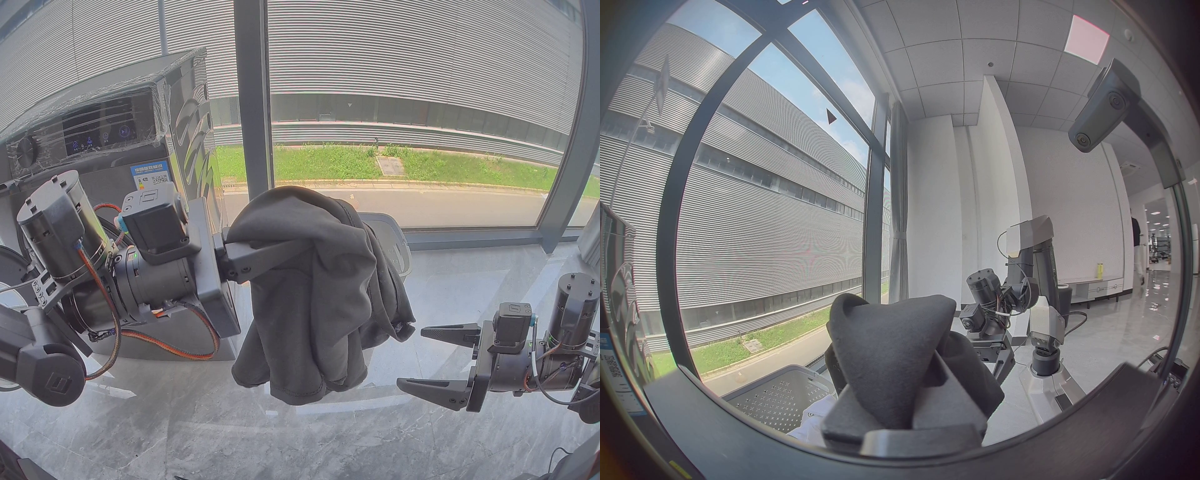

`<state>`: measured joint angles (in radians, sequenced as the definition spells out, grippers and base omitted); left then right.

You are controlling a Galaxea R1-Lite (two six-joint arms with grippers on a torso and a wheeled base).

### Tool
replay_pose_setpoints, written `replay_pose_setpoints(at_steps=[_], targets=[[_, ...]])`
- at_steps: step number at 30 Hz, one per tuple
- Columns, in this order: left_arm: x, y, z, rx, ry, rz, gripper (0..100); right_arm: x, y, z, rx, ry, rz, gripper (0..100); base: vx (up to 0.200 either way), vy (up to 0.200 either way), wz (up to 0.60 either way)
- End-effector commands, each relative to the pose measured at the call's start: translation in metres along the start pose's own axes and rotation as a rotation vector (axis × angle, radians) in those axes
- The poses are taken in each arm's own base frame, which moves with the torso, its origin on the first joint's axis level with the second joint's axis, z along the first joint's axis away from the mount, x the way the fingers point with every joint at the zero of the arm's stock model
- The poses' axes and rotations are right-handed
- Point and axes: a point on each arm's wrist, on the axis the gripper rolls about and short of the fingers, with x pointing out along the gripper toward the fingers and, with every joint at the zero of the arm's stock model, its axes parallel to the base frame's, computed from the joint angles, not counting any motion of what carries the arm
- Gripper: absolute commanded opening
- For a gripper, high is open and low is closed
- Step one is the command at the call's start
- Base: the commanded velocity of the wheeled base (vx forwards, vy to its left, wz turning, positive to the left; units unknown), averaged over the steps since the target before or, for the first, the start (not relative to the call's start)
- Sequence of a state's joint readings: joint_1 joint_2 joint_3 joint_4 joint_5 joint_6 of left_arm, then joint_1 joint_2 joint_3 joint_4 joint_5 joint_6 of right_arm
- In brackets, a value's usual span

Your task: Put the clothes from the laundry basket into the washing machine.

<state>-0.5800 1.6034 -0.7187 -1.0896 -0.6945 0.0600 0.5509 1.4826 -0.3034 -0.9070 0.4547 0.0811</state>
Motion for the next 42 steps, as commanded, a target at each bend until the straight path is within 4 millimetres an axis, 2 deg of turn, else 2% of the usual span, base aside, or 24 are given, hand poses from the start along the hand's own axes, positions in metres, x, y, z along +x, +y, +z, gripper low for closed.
replay_pose_setpoints(at_steps=[1,8,16,21,25,30,34,38,42], targets=[[0.001,0.000,-0.001,-0.002,0.002,0.000,0,0.005,0.001,0.004,-0.013,-0.006,0.018,100,0.000,0.000,0.00],[0.002,-0.002,-0.002,-0.006,0.003,-0.009,0,0.037,-0.002,0.027,-0.050,-0.048,0.063,100,0.000,0.000,0.00],[0.003,-0.003,-0.002,-0.008,0.004,-0.014,0,0.052,0.004,0.028,-0.090,-0.030,0.225,100,0.000,0.000,0.00],[0.003,-0.003,-0.002,-0.008,0.004,-0.014,0,0.068,0.004,0.042,-0.111,-0.062,0.245,100,0.000,0.000,0.00],[0.002,-0.004,-0.001,-0.006,0.001,-0.015,0,0.081,0.000,0.041,-0.107,-0.054,0.244,100,0.000,0.000,0.00],[0.003,-0.003,-0.001,-0.006,0.001,-0.015,0,0.091,0.018,0.034,-0.111,-0.024,0.306,100,0.000,0.000,0.00],[0.003,-0.003,0.000,-0.003,-0.002,-0.015,0,0.112,0.011,0.026,-0.096,0.006,0.265,100,0.000,0.000,0.00],[0.003,-0.003,0.001,-0.001,-0.005,-0.015,0,0.139,0.002,0.030,-0.084,-0.010,0.207,100,0.000,0.000,0.00],[0.004,-0.002,0.001,-0.001,-0.007,-0.016,0,0.153,-0.003,0.027,-0.059,-0.007,0.171,100,0.000,0.000,0.00]])
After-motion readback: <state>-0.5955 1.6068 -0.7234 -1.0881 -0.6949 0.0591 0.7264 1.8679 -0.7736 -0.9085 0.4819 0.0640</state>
